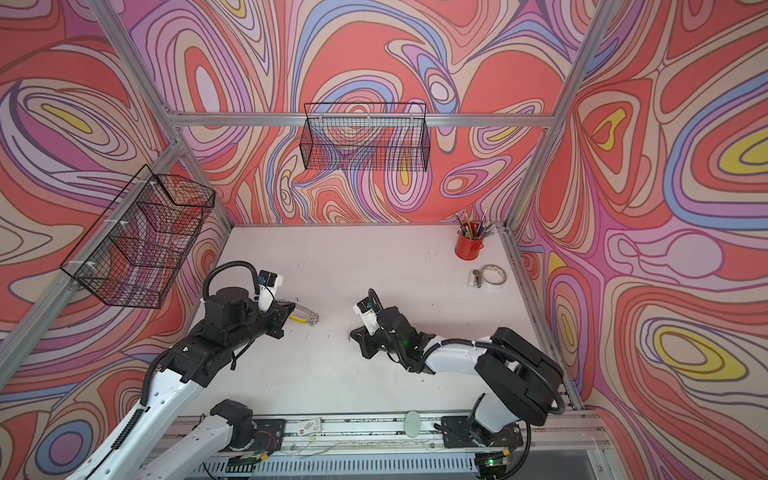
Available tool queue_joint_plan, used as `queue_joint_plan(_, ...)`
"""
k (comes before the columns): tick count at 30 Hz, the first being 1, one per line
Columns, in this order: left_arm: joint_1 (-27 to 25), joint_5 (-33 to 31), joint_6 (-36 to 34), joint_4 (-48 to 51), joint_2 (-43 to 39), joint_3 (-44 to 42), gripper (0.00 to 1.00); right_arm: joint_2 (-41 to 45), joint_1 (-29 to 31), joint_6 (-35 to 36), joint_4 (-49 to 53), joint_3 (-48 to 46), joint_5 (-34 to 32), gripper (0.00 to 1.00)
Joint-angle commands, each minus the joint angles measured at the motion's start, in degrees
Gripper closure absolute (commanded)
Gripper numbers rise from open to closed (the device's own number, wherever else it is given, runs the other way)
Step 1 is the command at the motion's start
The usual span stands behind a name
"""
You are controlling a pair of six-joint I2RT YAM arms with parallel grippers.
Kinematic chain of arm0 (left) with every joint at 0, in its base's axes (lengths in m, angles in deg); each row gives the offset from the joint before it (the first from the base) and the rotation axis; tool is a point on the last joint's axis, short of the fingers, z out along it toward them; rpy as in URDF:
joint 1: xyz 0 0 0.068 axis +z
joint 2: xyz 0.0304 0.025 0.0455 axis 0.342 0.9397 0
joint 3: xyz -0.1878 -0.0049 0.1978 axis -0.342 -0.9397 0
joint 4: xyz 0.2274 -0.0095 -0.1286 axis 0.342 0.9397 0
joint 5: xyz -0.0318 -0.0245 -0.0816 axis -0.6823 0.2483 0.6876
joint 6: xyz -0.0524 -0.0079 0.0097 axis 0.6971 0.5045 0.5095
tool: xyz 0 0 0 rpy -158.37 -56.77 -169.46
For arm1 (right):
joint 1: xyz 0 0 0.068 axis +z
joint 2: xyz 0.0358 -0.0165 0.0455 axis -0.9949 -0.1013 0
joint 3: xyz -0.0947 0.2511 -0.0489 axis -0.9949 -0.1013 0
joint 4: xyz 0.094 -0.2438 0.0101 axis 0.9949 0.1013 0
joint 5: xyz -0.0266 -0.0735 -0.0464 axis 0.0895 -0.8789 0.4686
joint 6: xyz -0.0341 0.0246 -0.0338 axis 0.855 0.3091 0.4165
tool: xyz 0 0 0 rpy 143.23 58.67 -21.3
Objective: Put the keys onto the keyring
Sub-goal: 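Grasp the key by its ring with the right gripper and lift it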
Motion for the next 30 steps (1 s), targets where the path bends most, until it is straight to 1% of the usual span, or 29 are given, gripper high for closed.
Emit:
queue_joint_plan(1,0.16,9.71,-2.96,-1.62,1.51,1.25,1.0,6.29,-1.18,5.7,-5.73,-2.87,4.05,1.0)
queue_joint_plan(5,-0.44,14.31,-3.92,-3.42,3.3,1.63,1.0,13.24,-3.13,6.78,-4.56,-4.43,8.23,1.0)
queue_joint_plan(8,-2.14,16.82,-5.83,-4.5,4.47,1.97,1.0,17.71,-3.98,7.19,-3.5,-5.58,7.31,1.0)
queue_joint_plan(11,-5.27,17.48,-8.25,-5.85,5.54,2.34,1.0,20.73,-5.75,6.51,-3.82,-6.33,8.5,1.0)
queue_joint_plan(13,-7.25,17.25,-9.41,-6.71,6.63,2.78,1.0,22.0,-6.19,6.8,-2.05,-6.06,7.27,1.0)
queue_joint_plan(15,-8.68,16.96,-10.14,-7.01,8.49,3.72,1.0,23.39,-6.92,6.86,0.02,-5.68,4.65,1.0)
queue_joint_plan(19,-10.87,16.85,-10.91,-7.54,11.73,5.52,1.0,24.96,-8.14,6.15,0.58,-6.04,3.99,1.0)
queue_joint_plan(24,-12.94,17.04,-9.47,-11.67,14.2,5.83,1.0,23.35,-8.19,6.42,3.41,-4.11,7.16,1.0)
queue_joint_plan(30,-15.63,15.07,-8.56,-14.78,17.53,6.95,1.0,22.23,-8.19,4.0,1.88,-3.5,9.89,1.0)
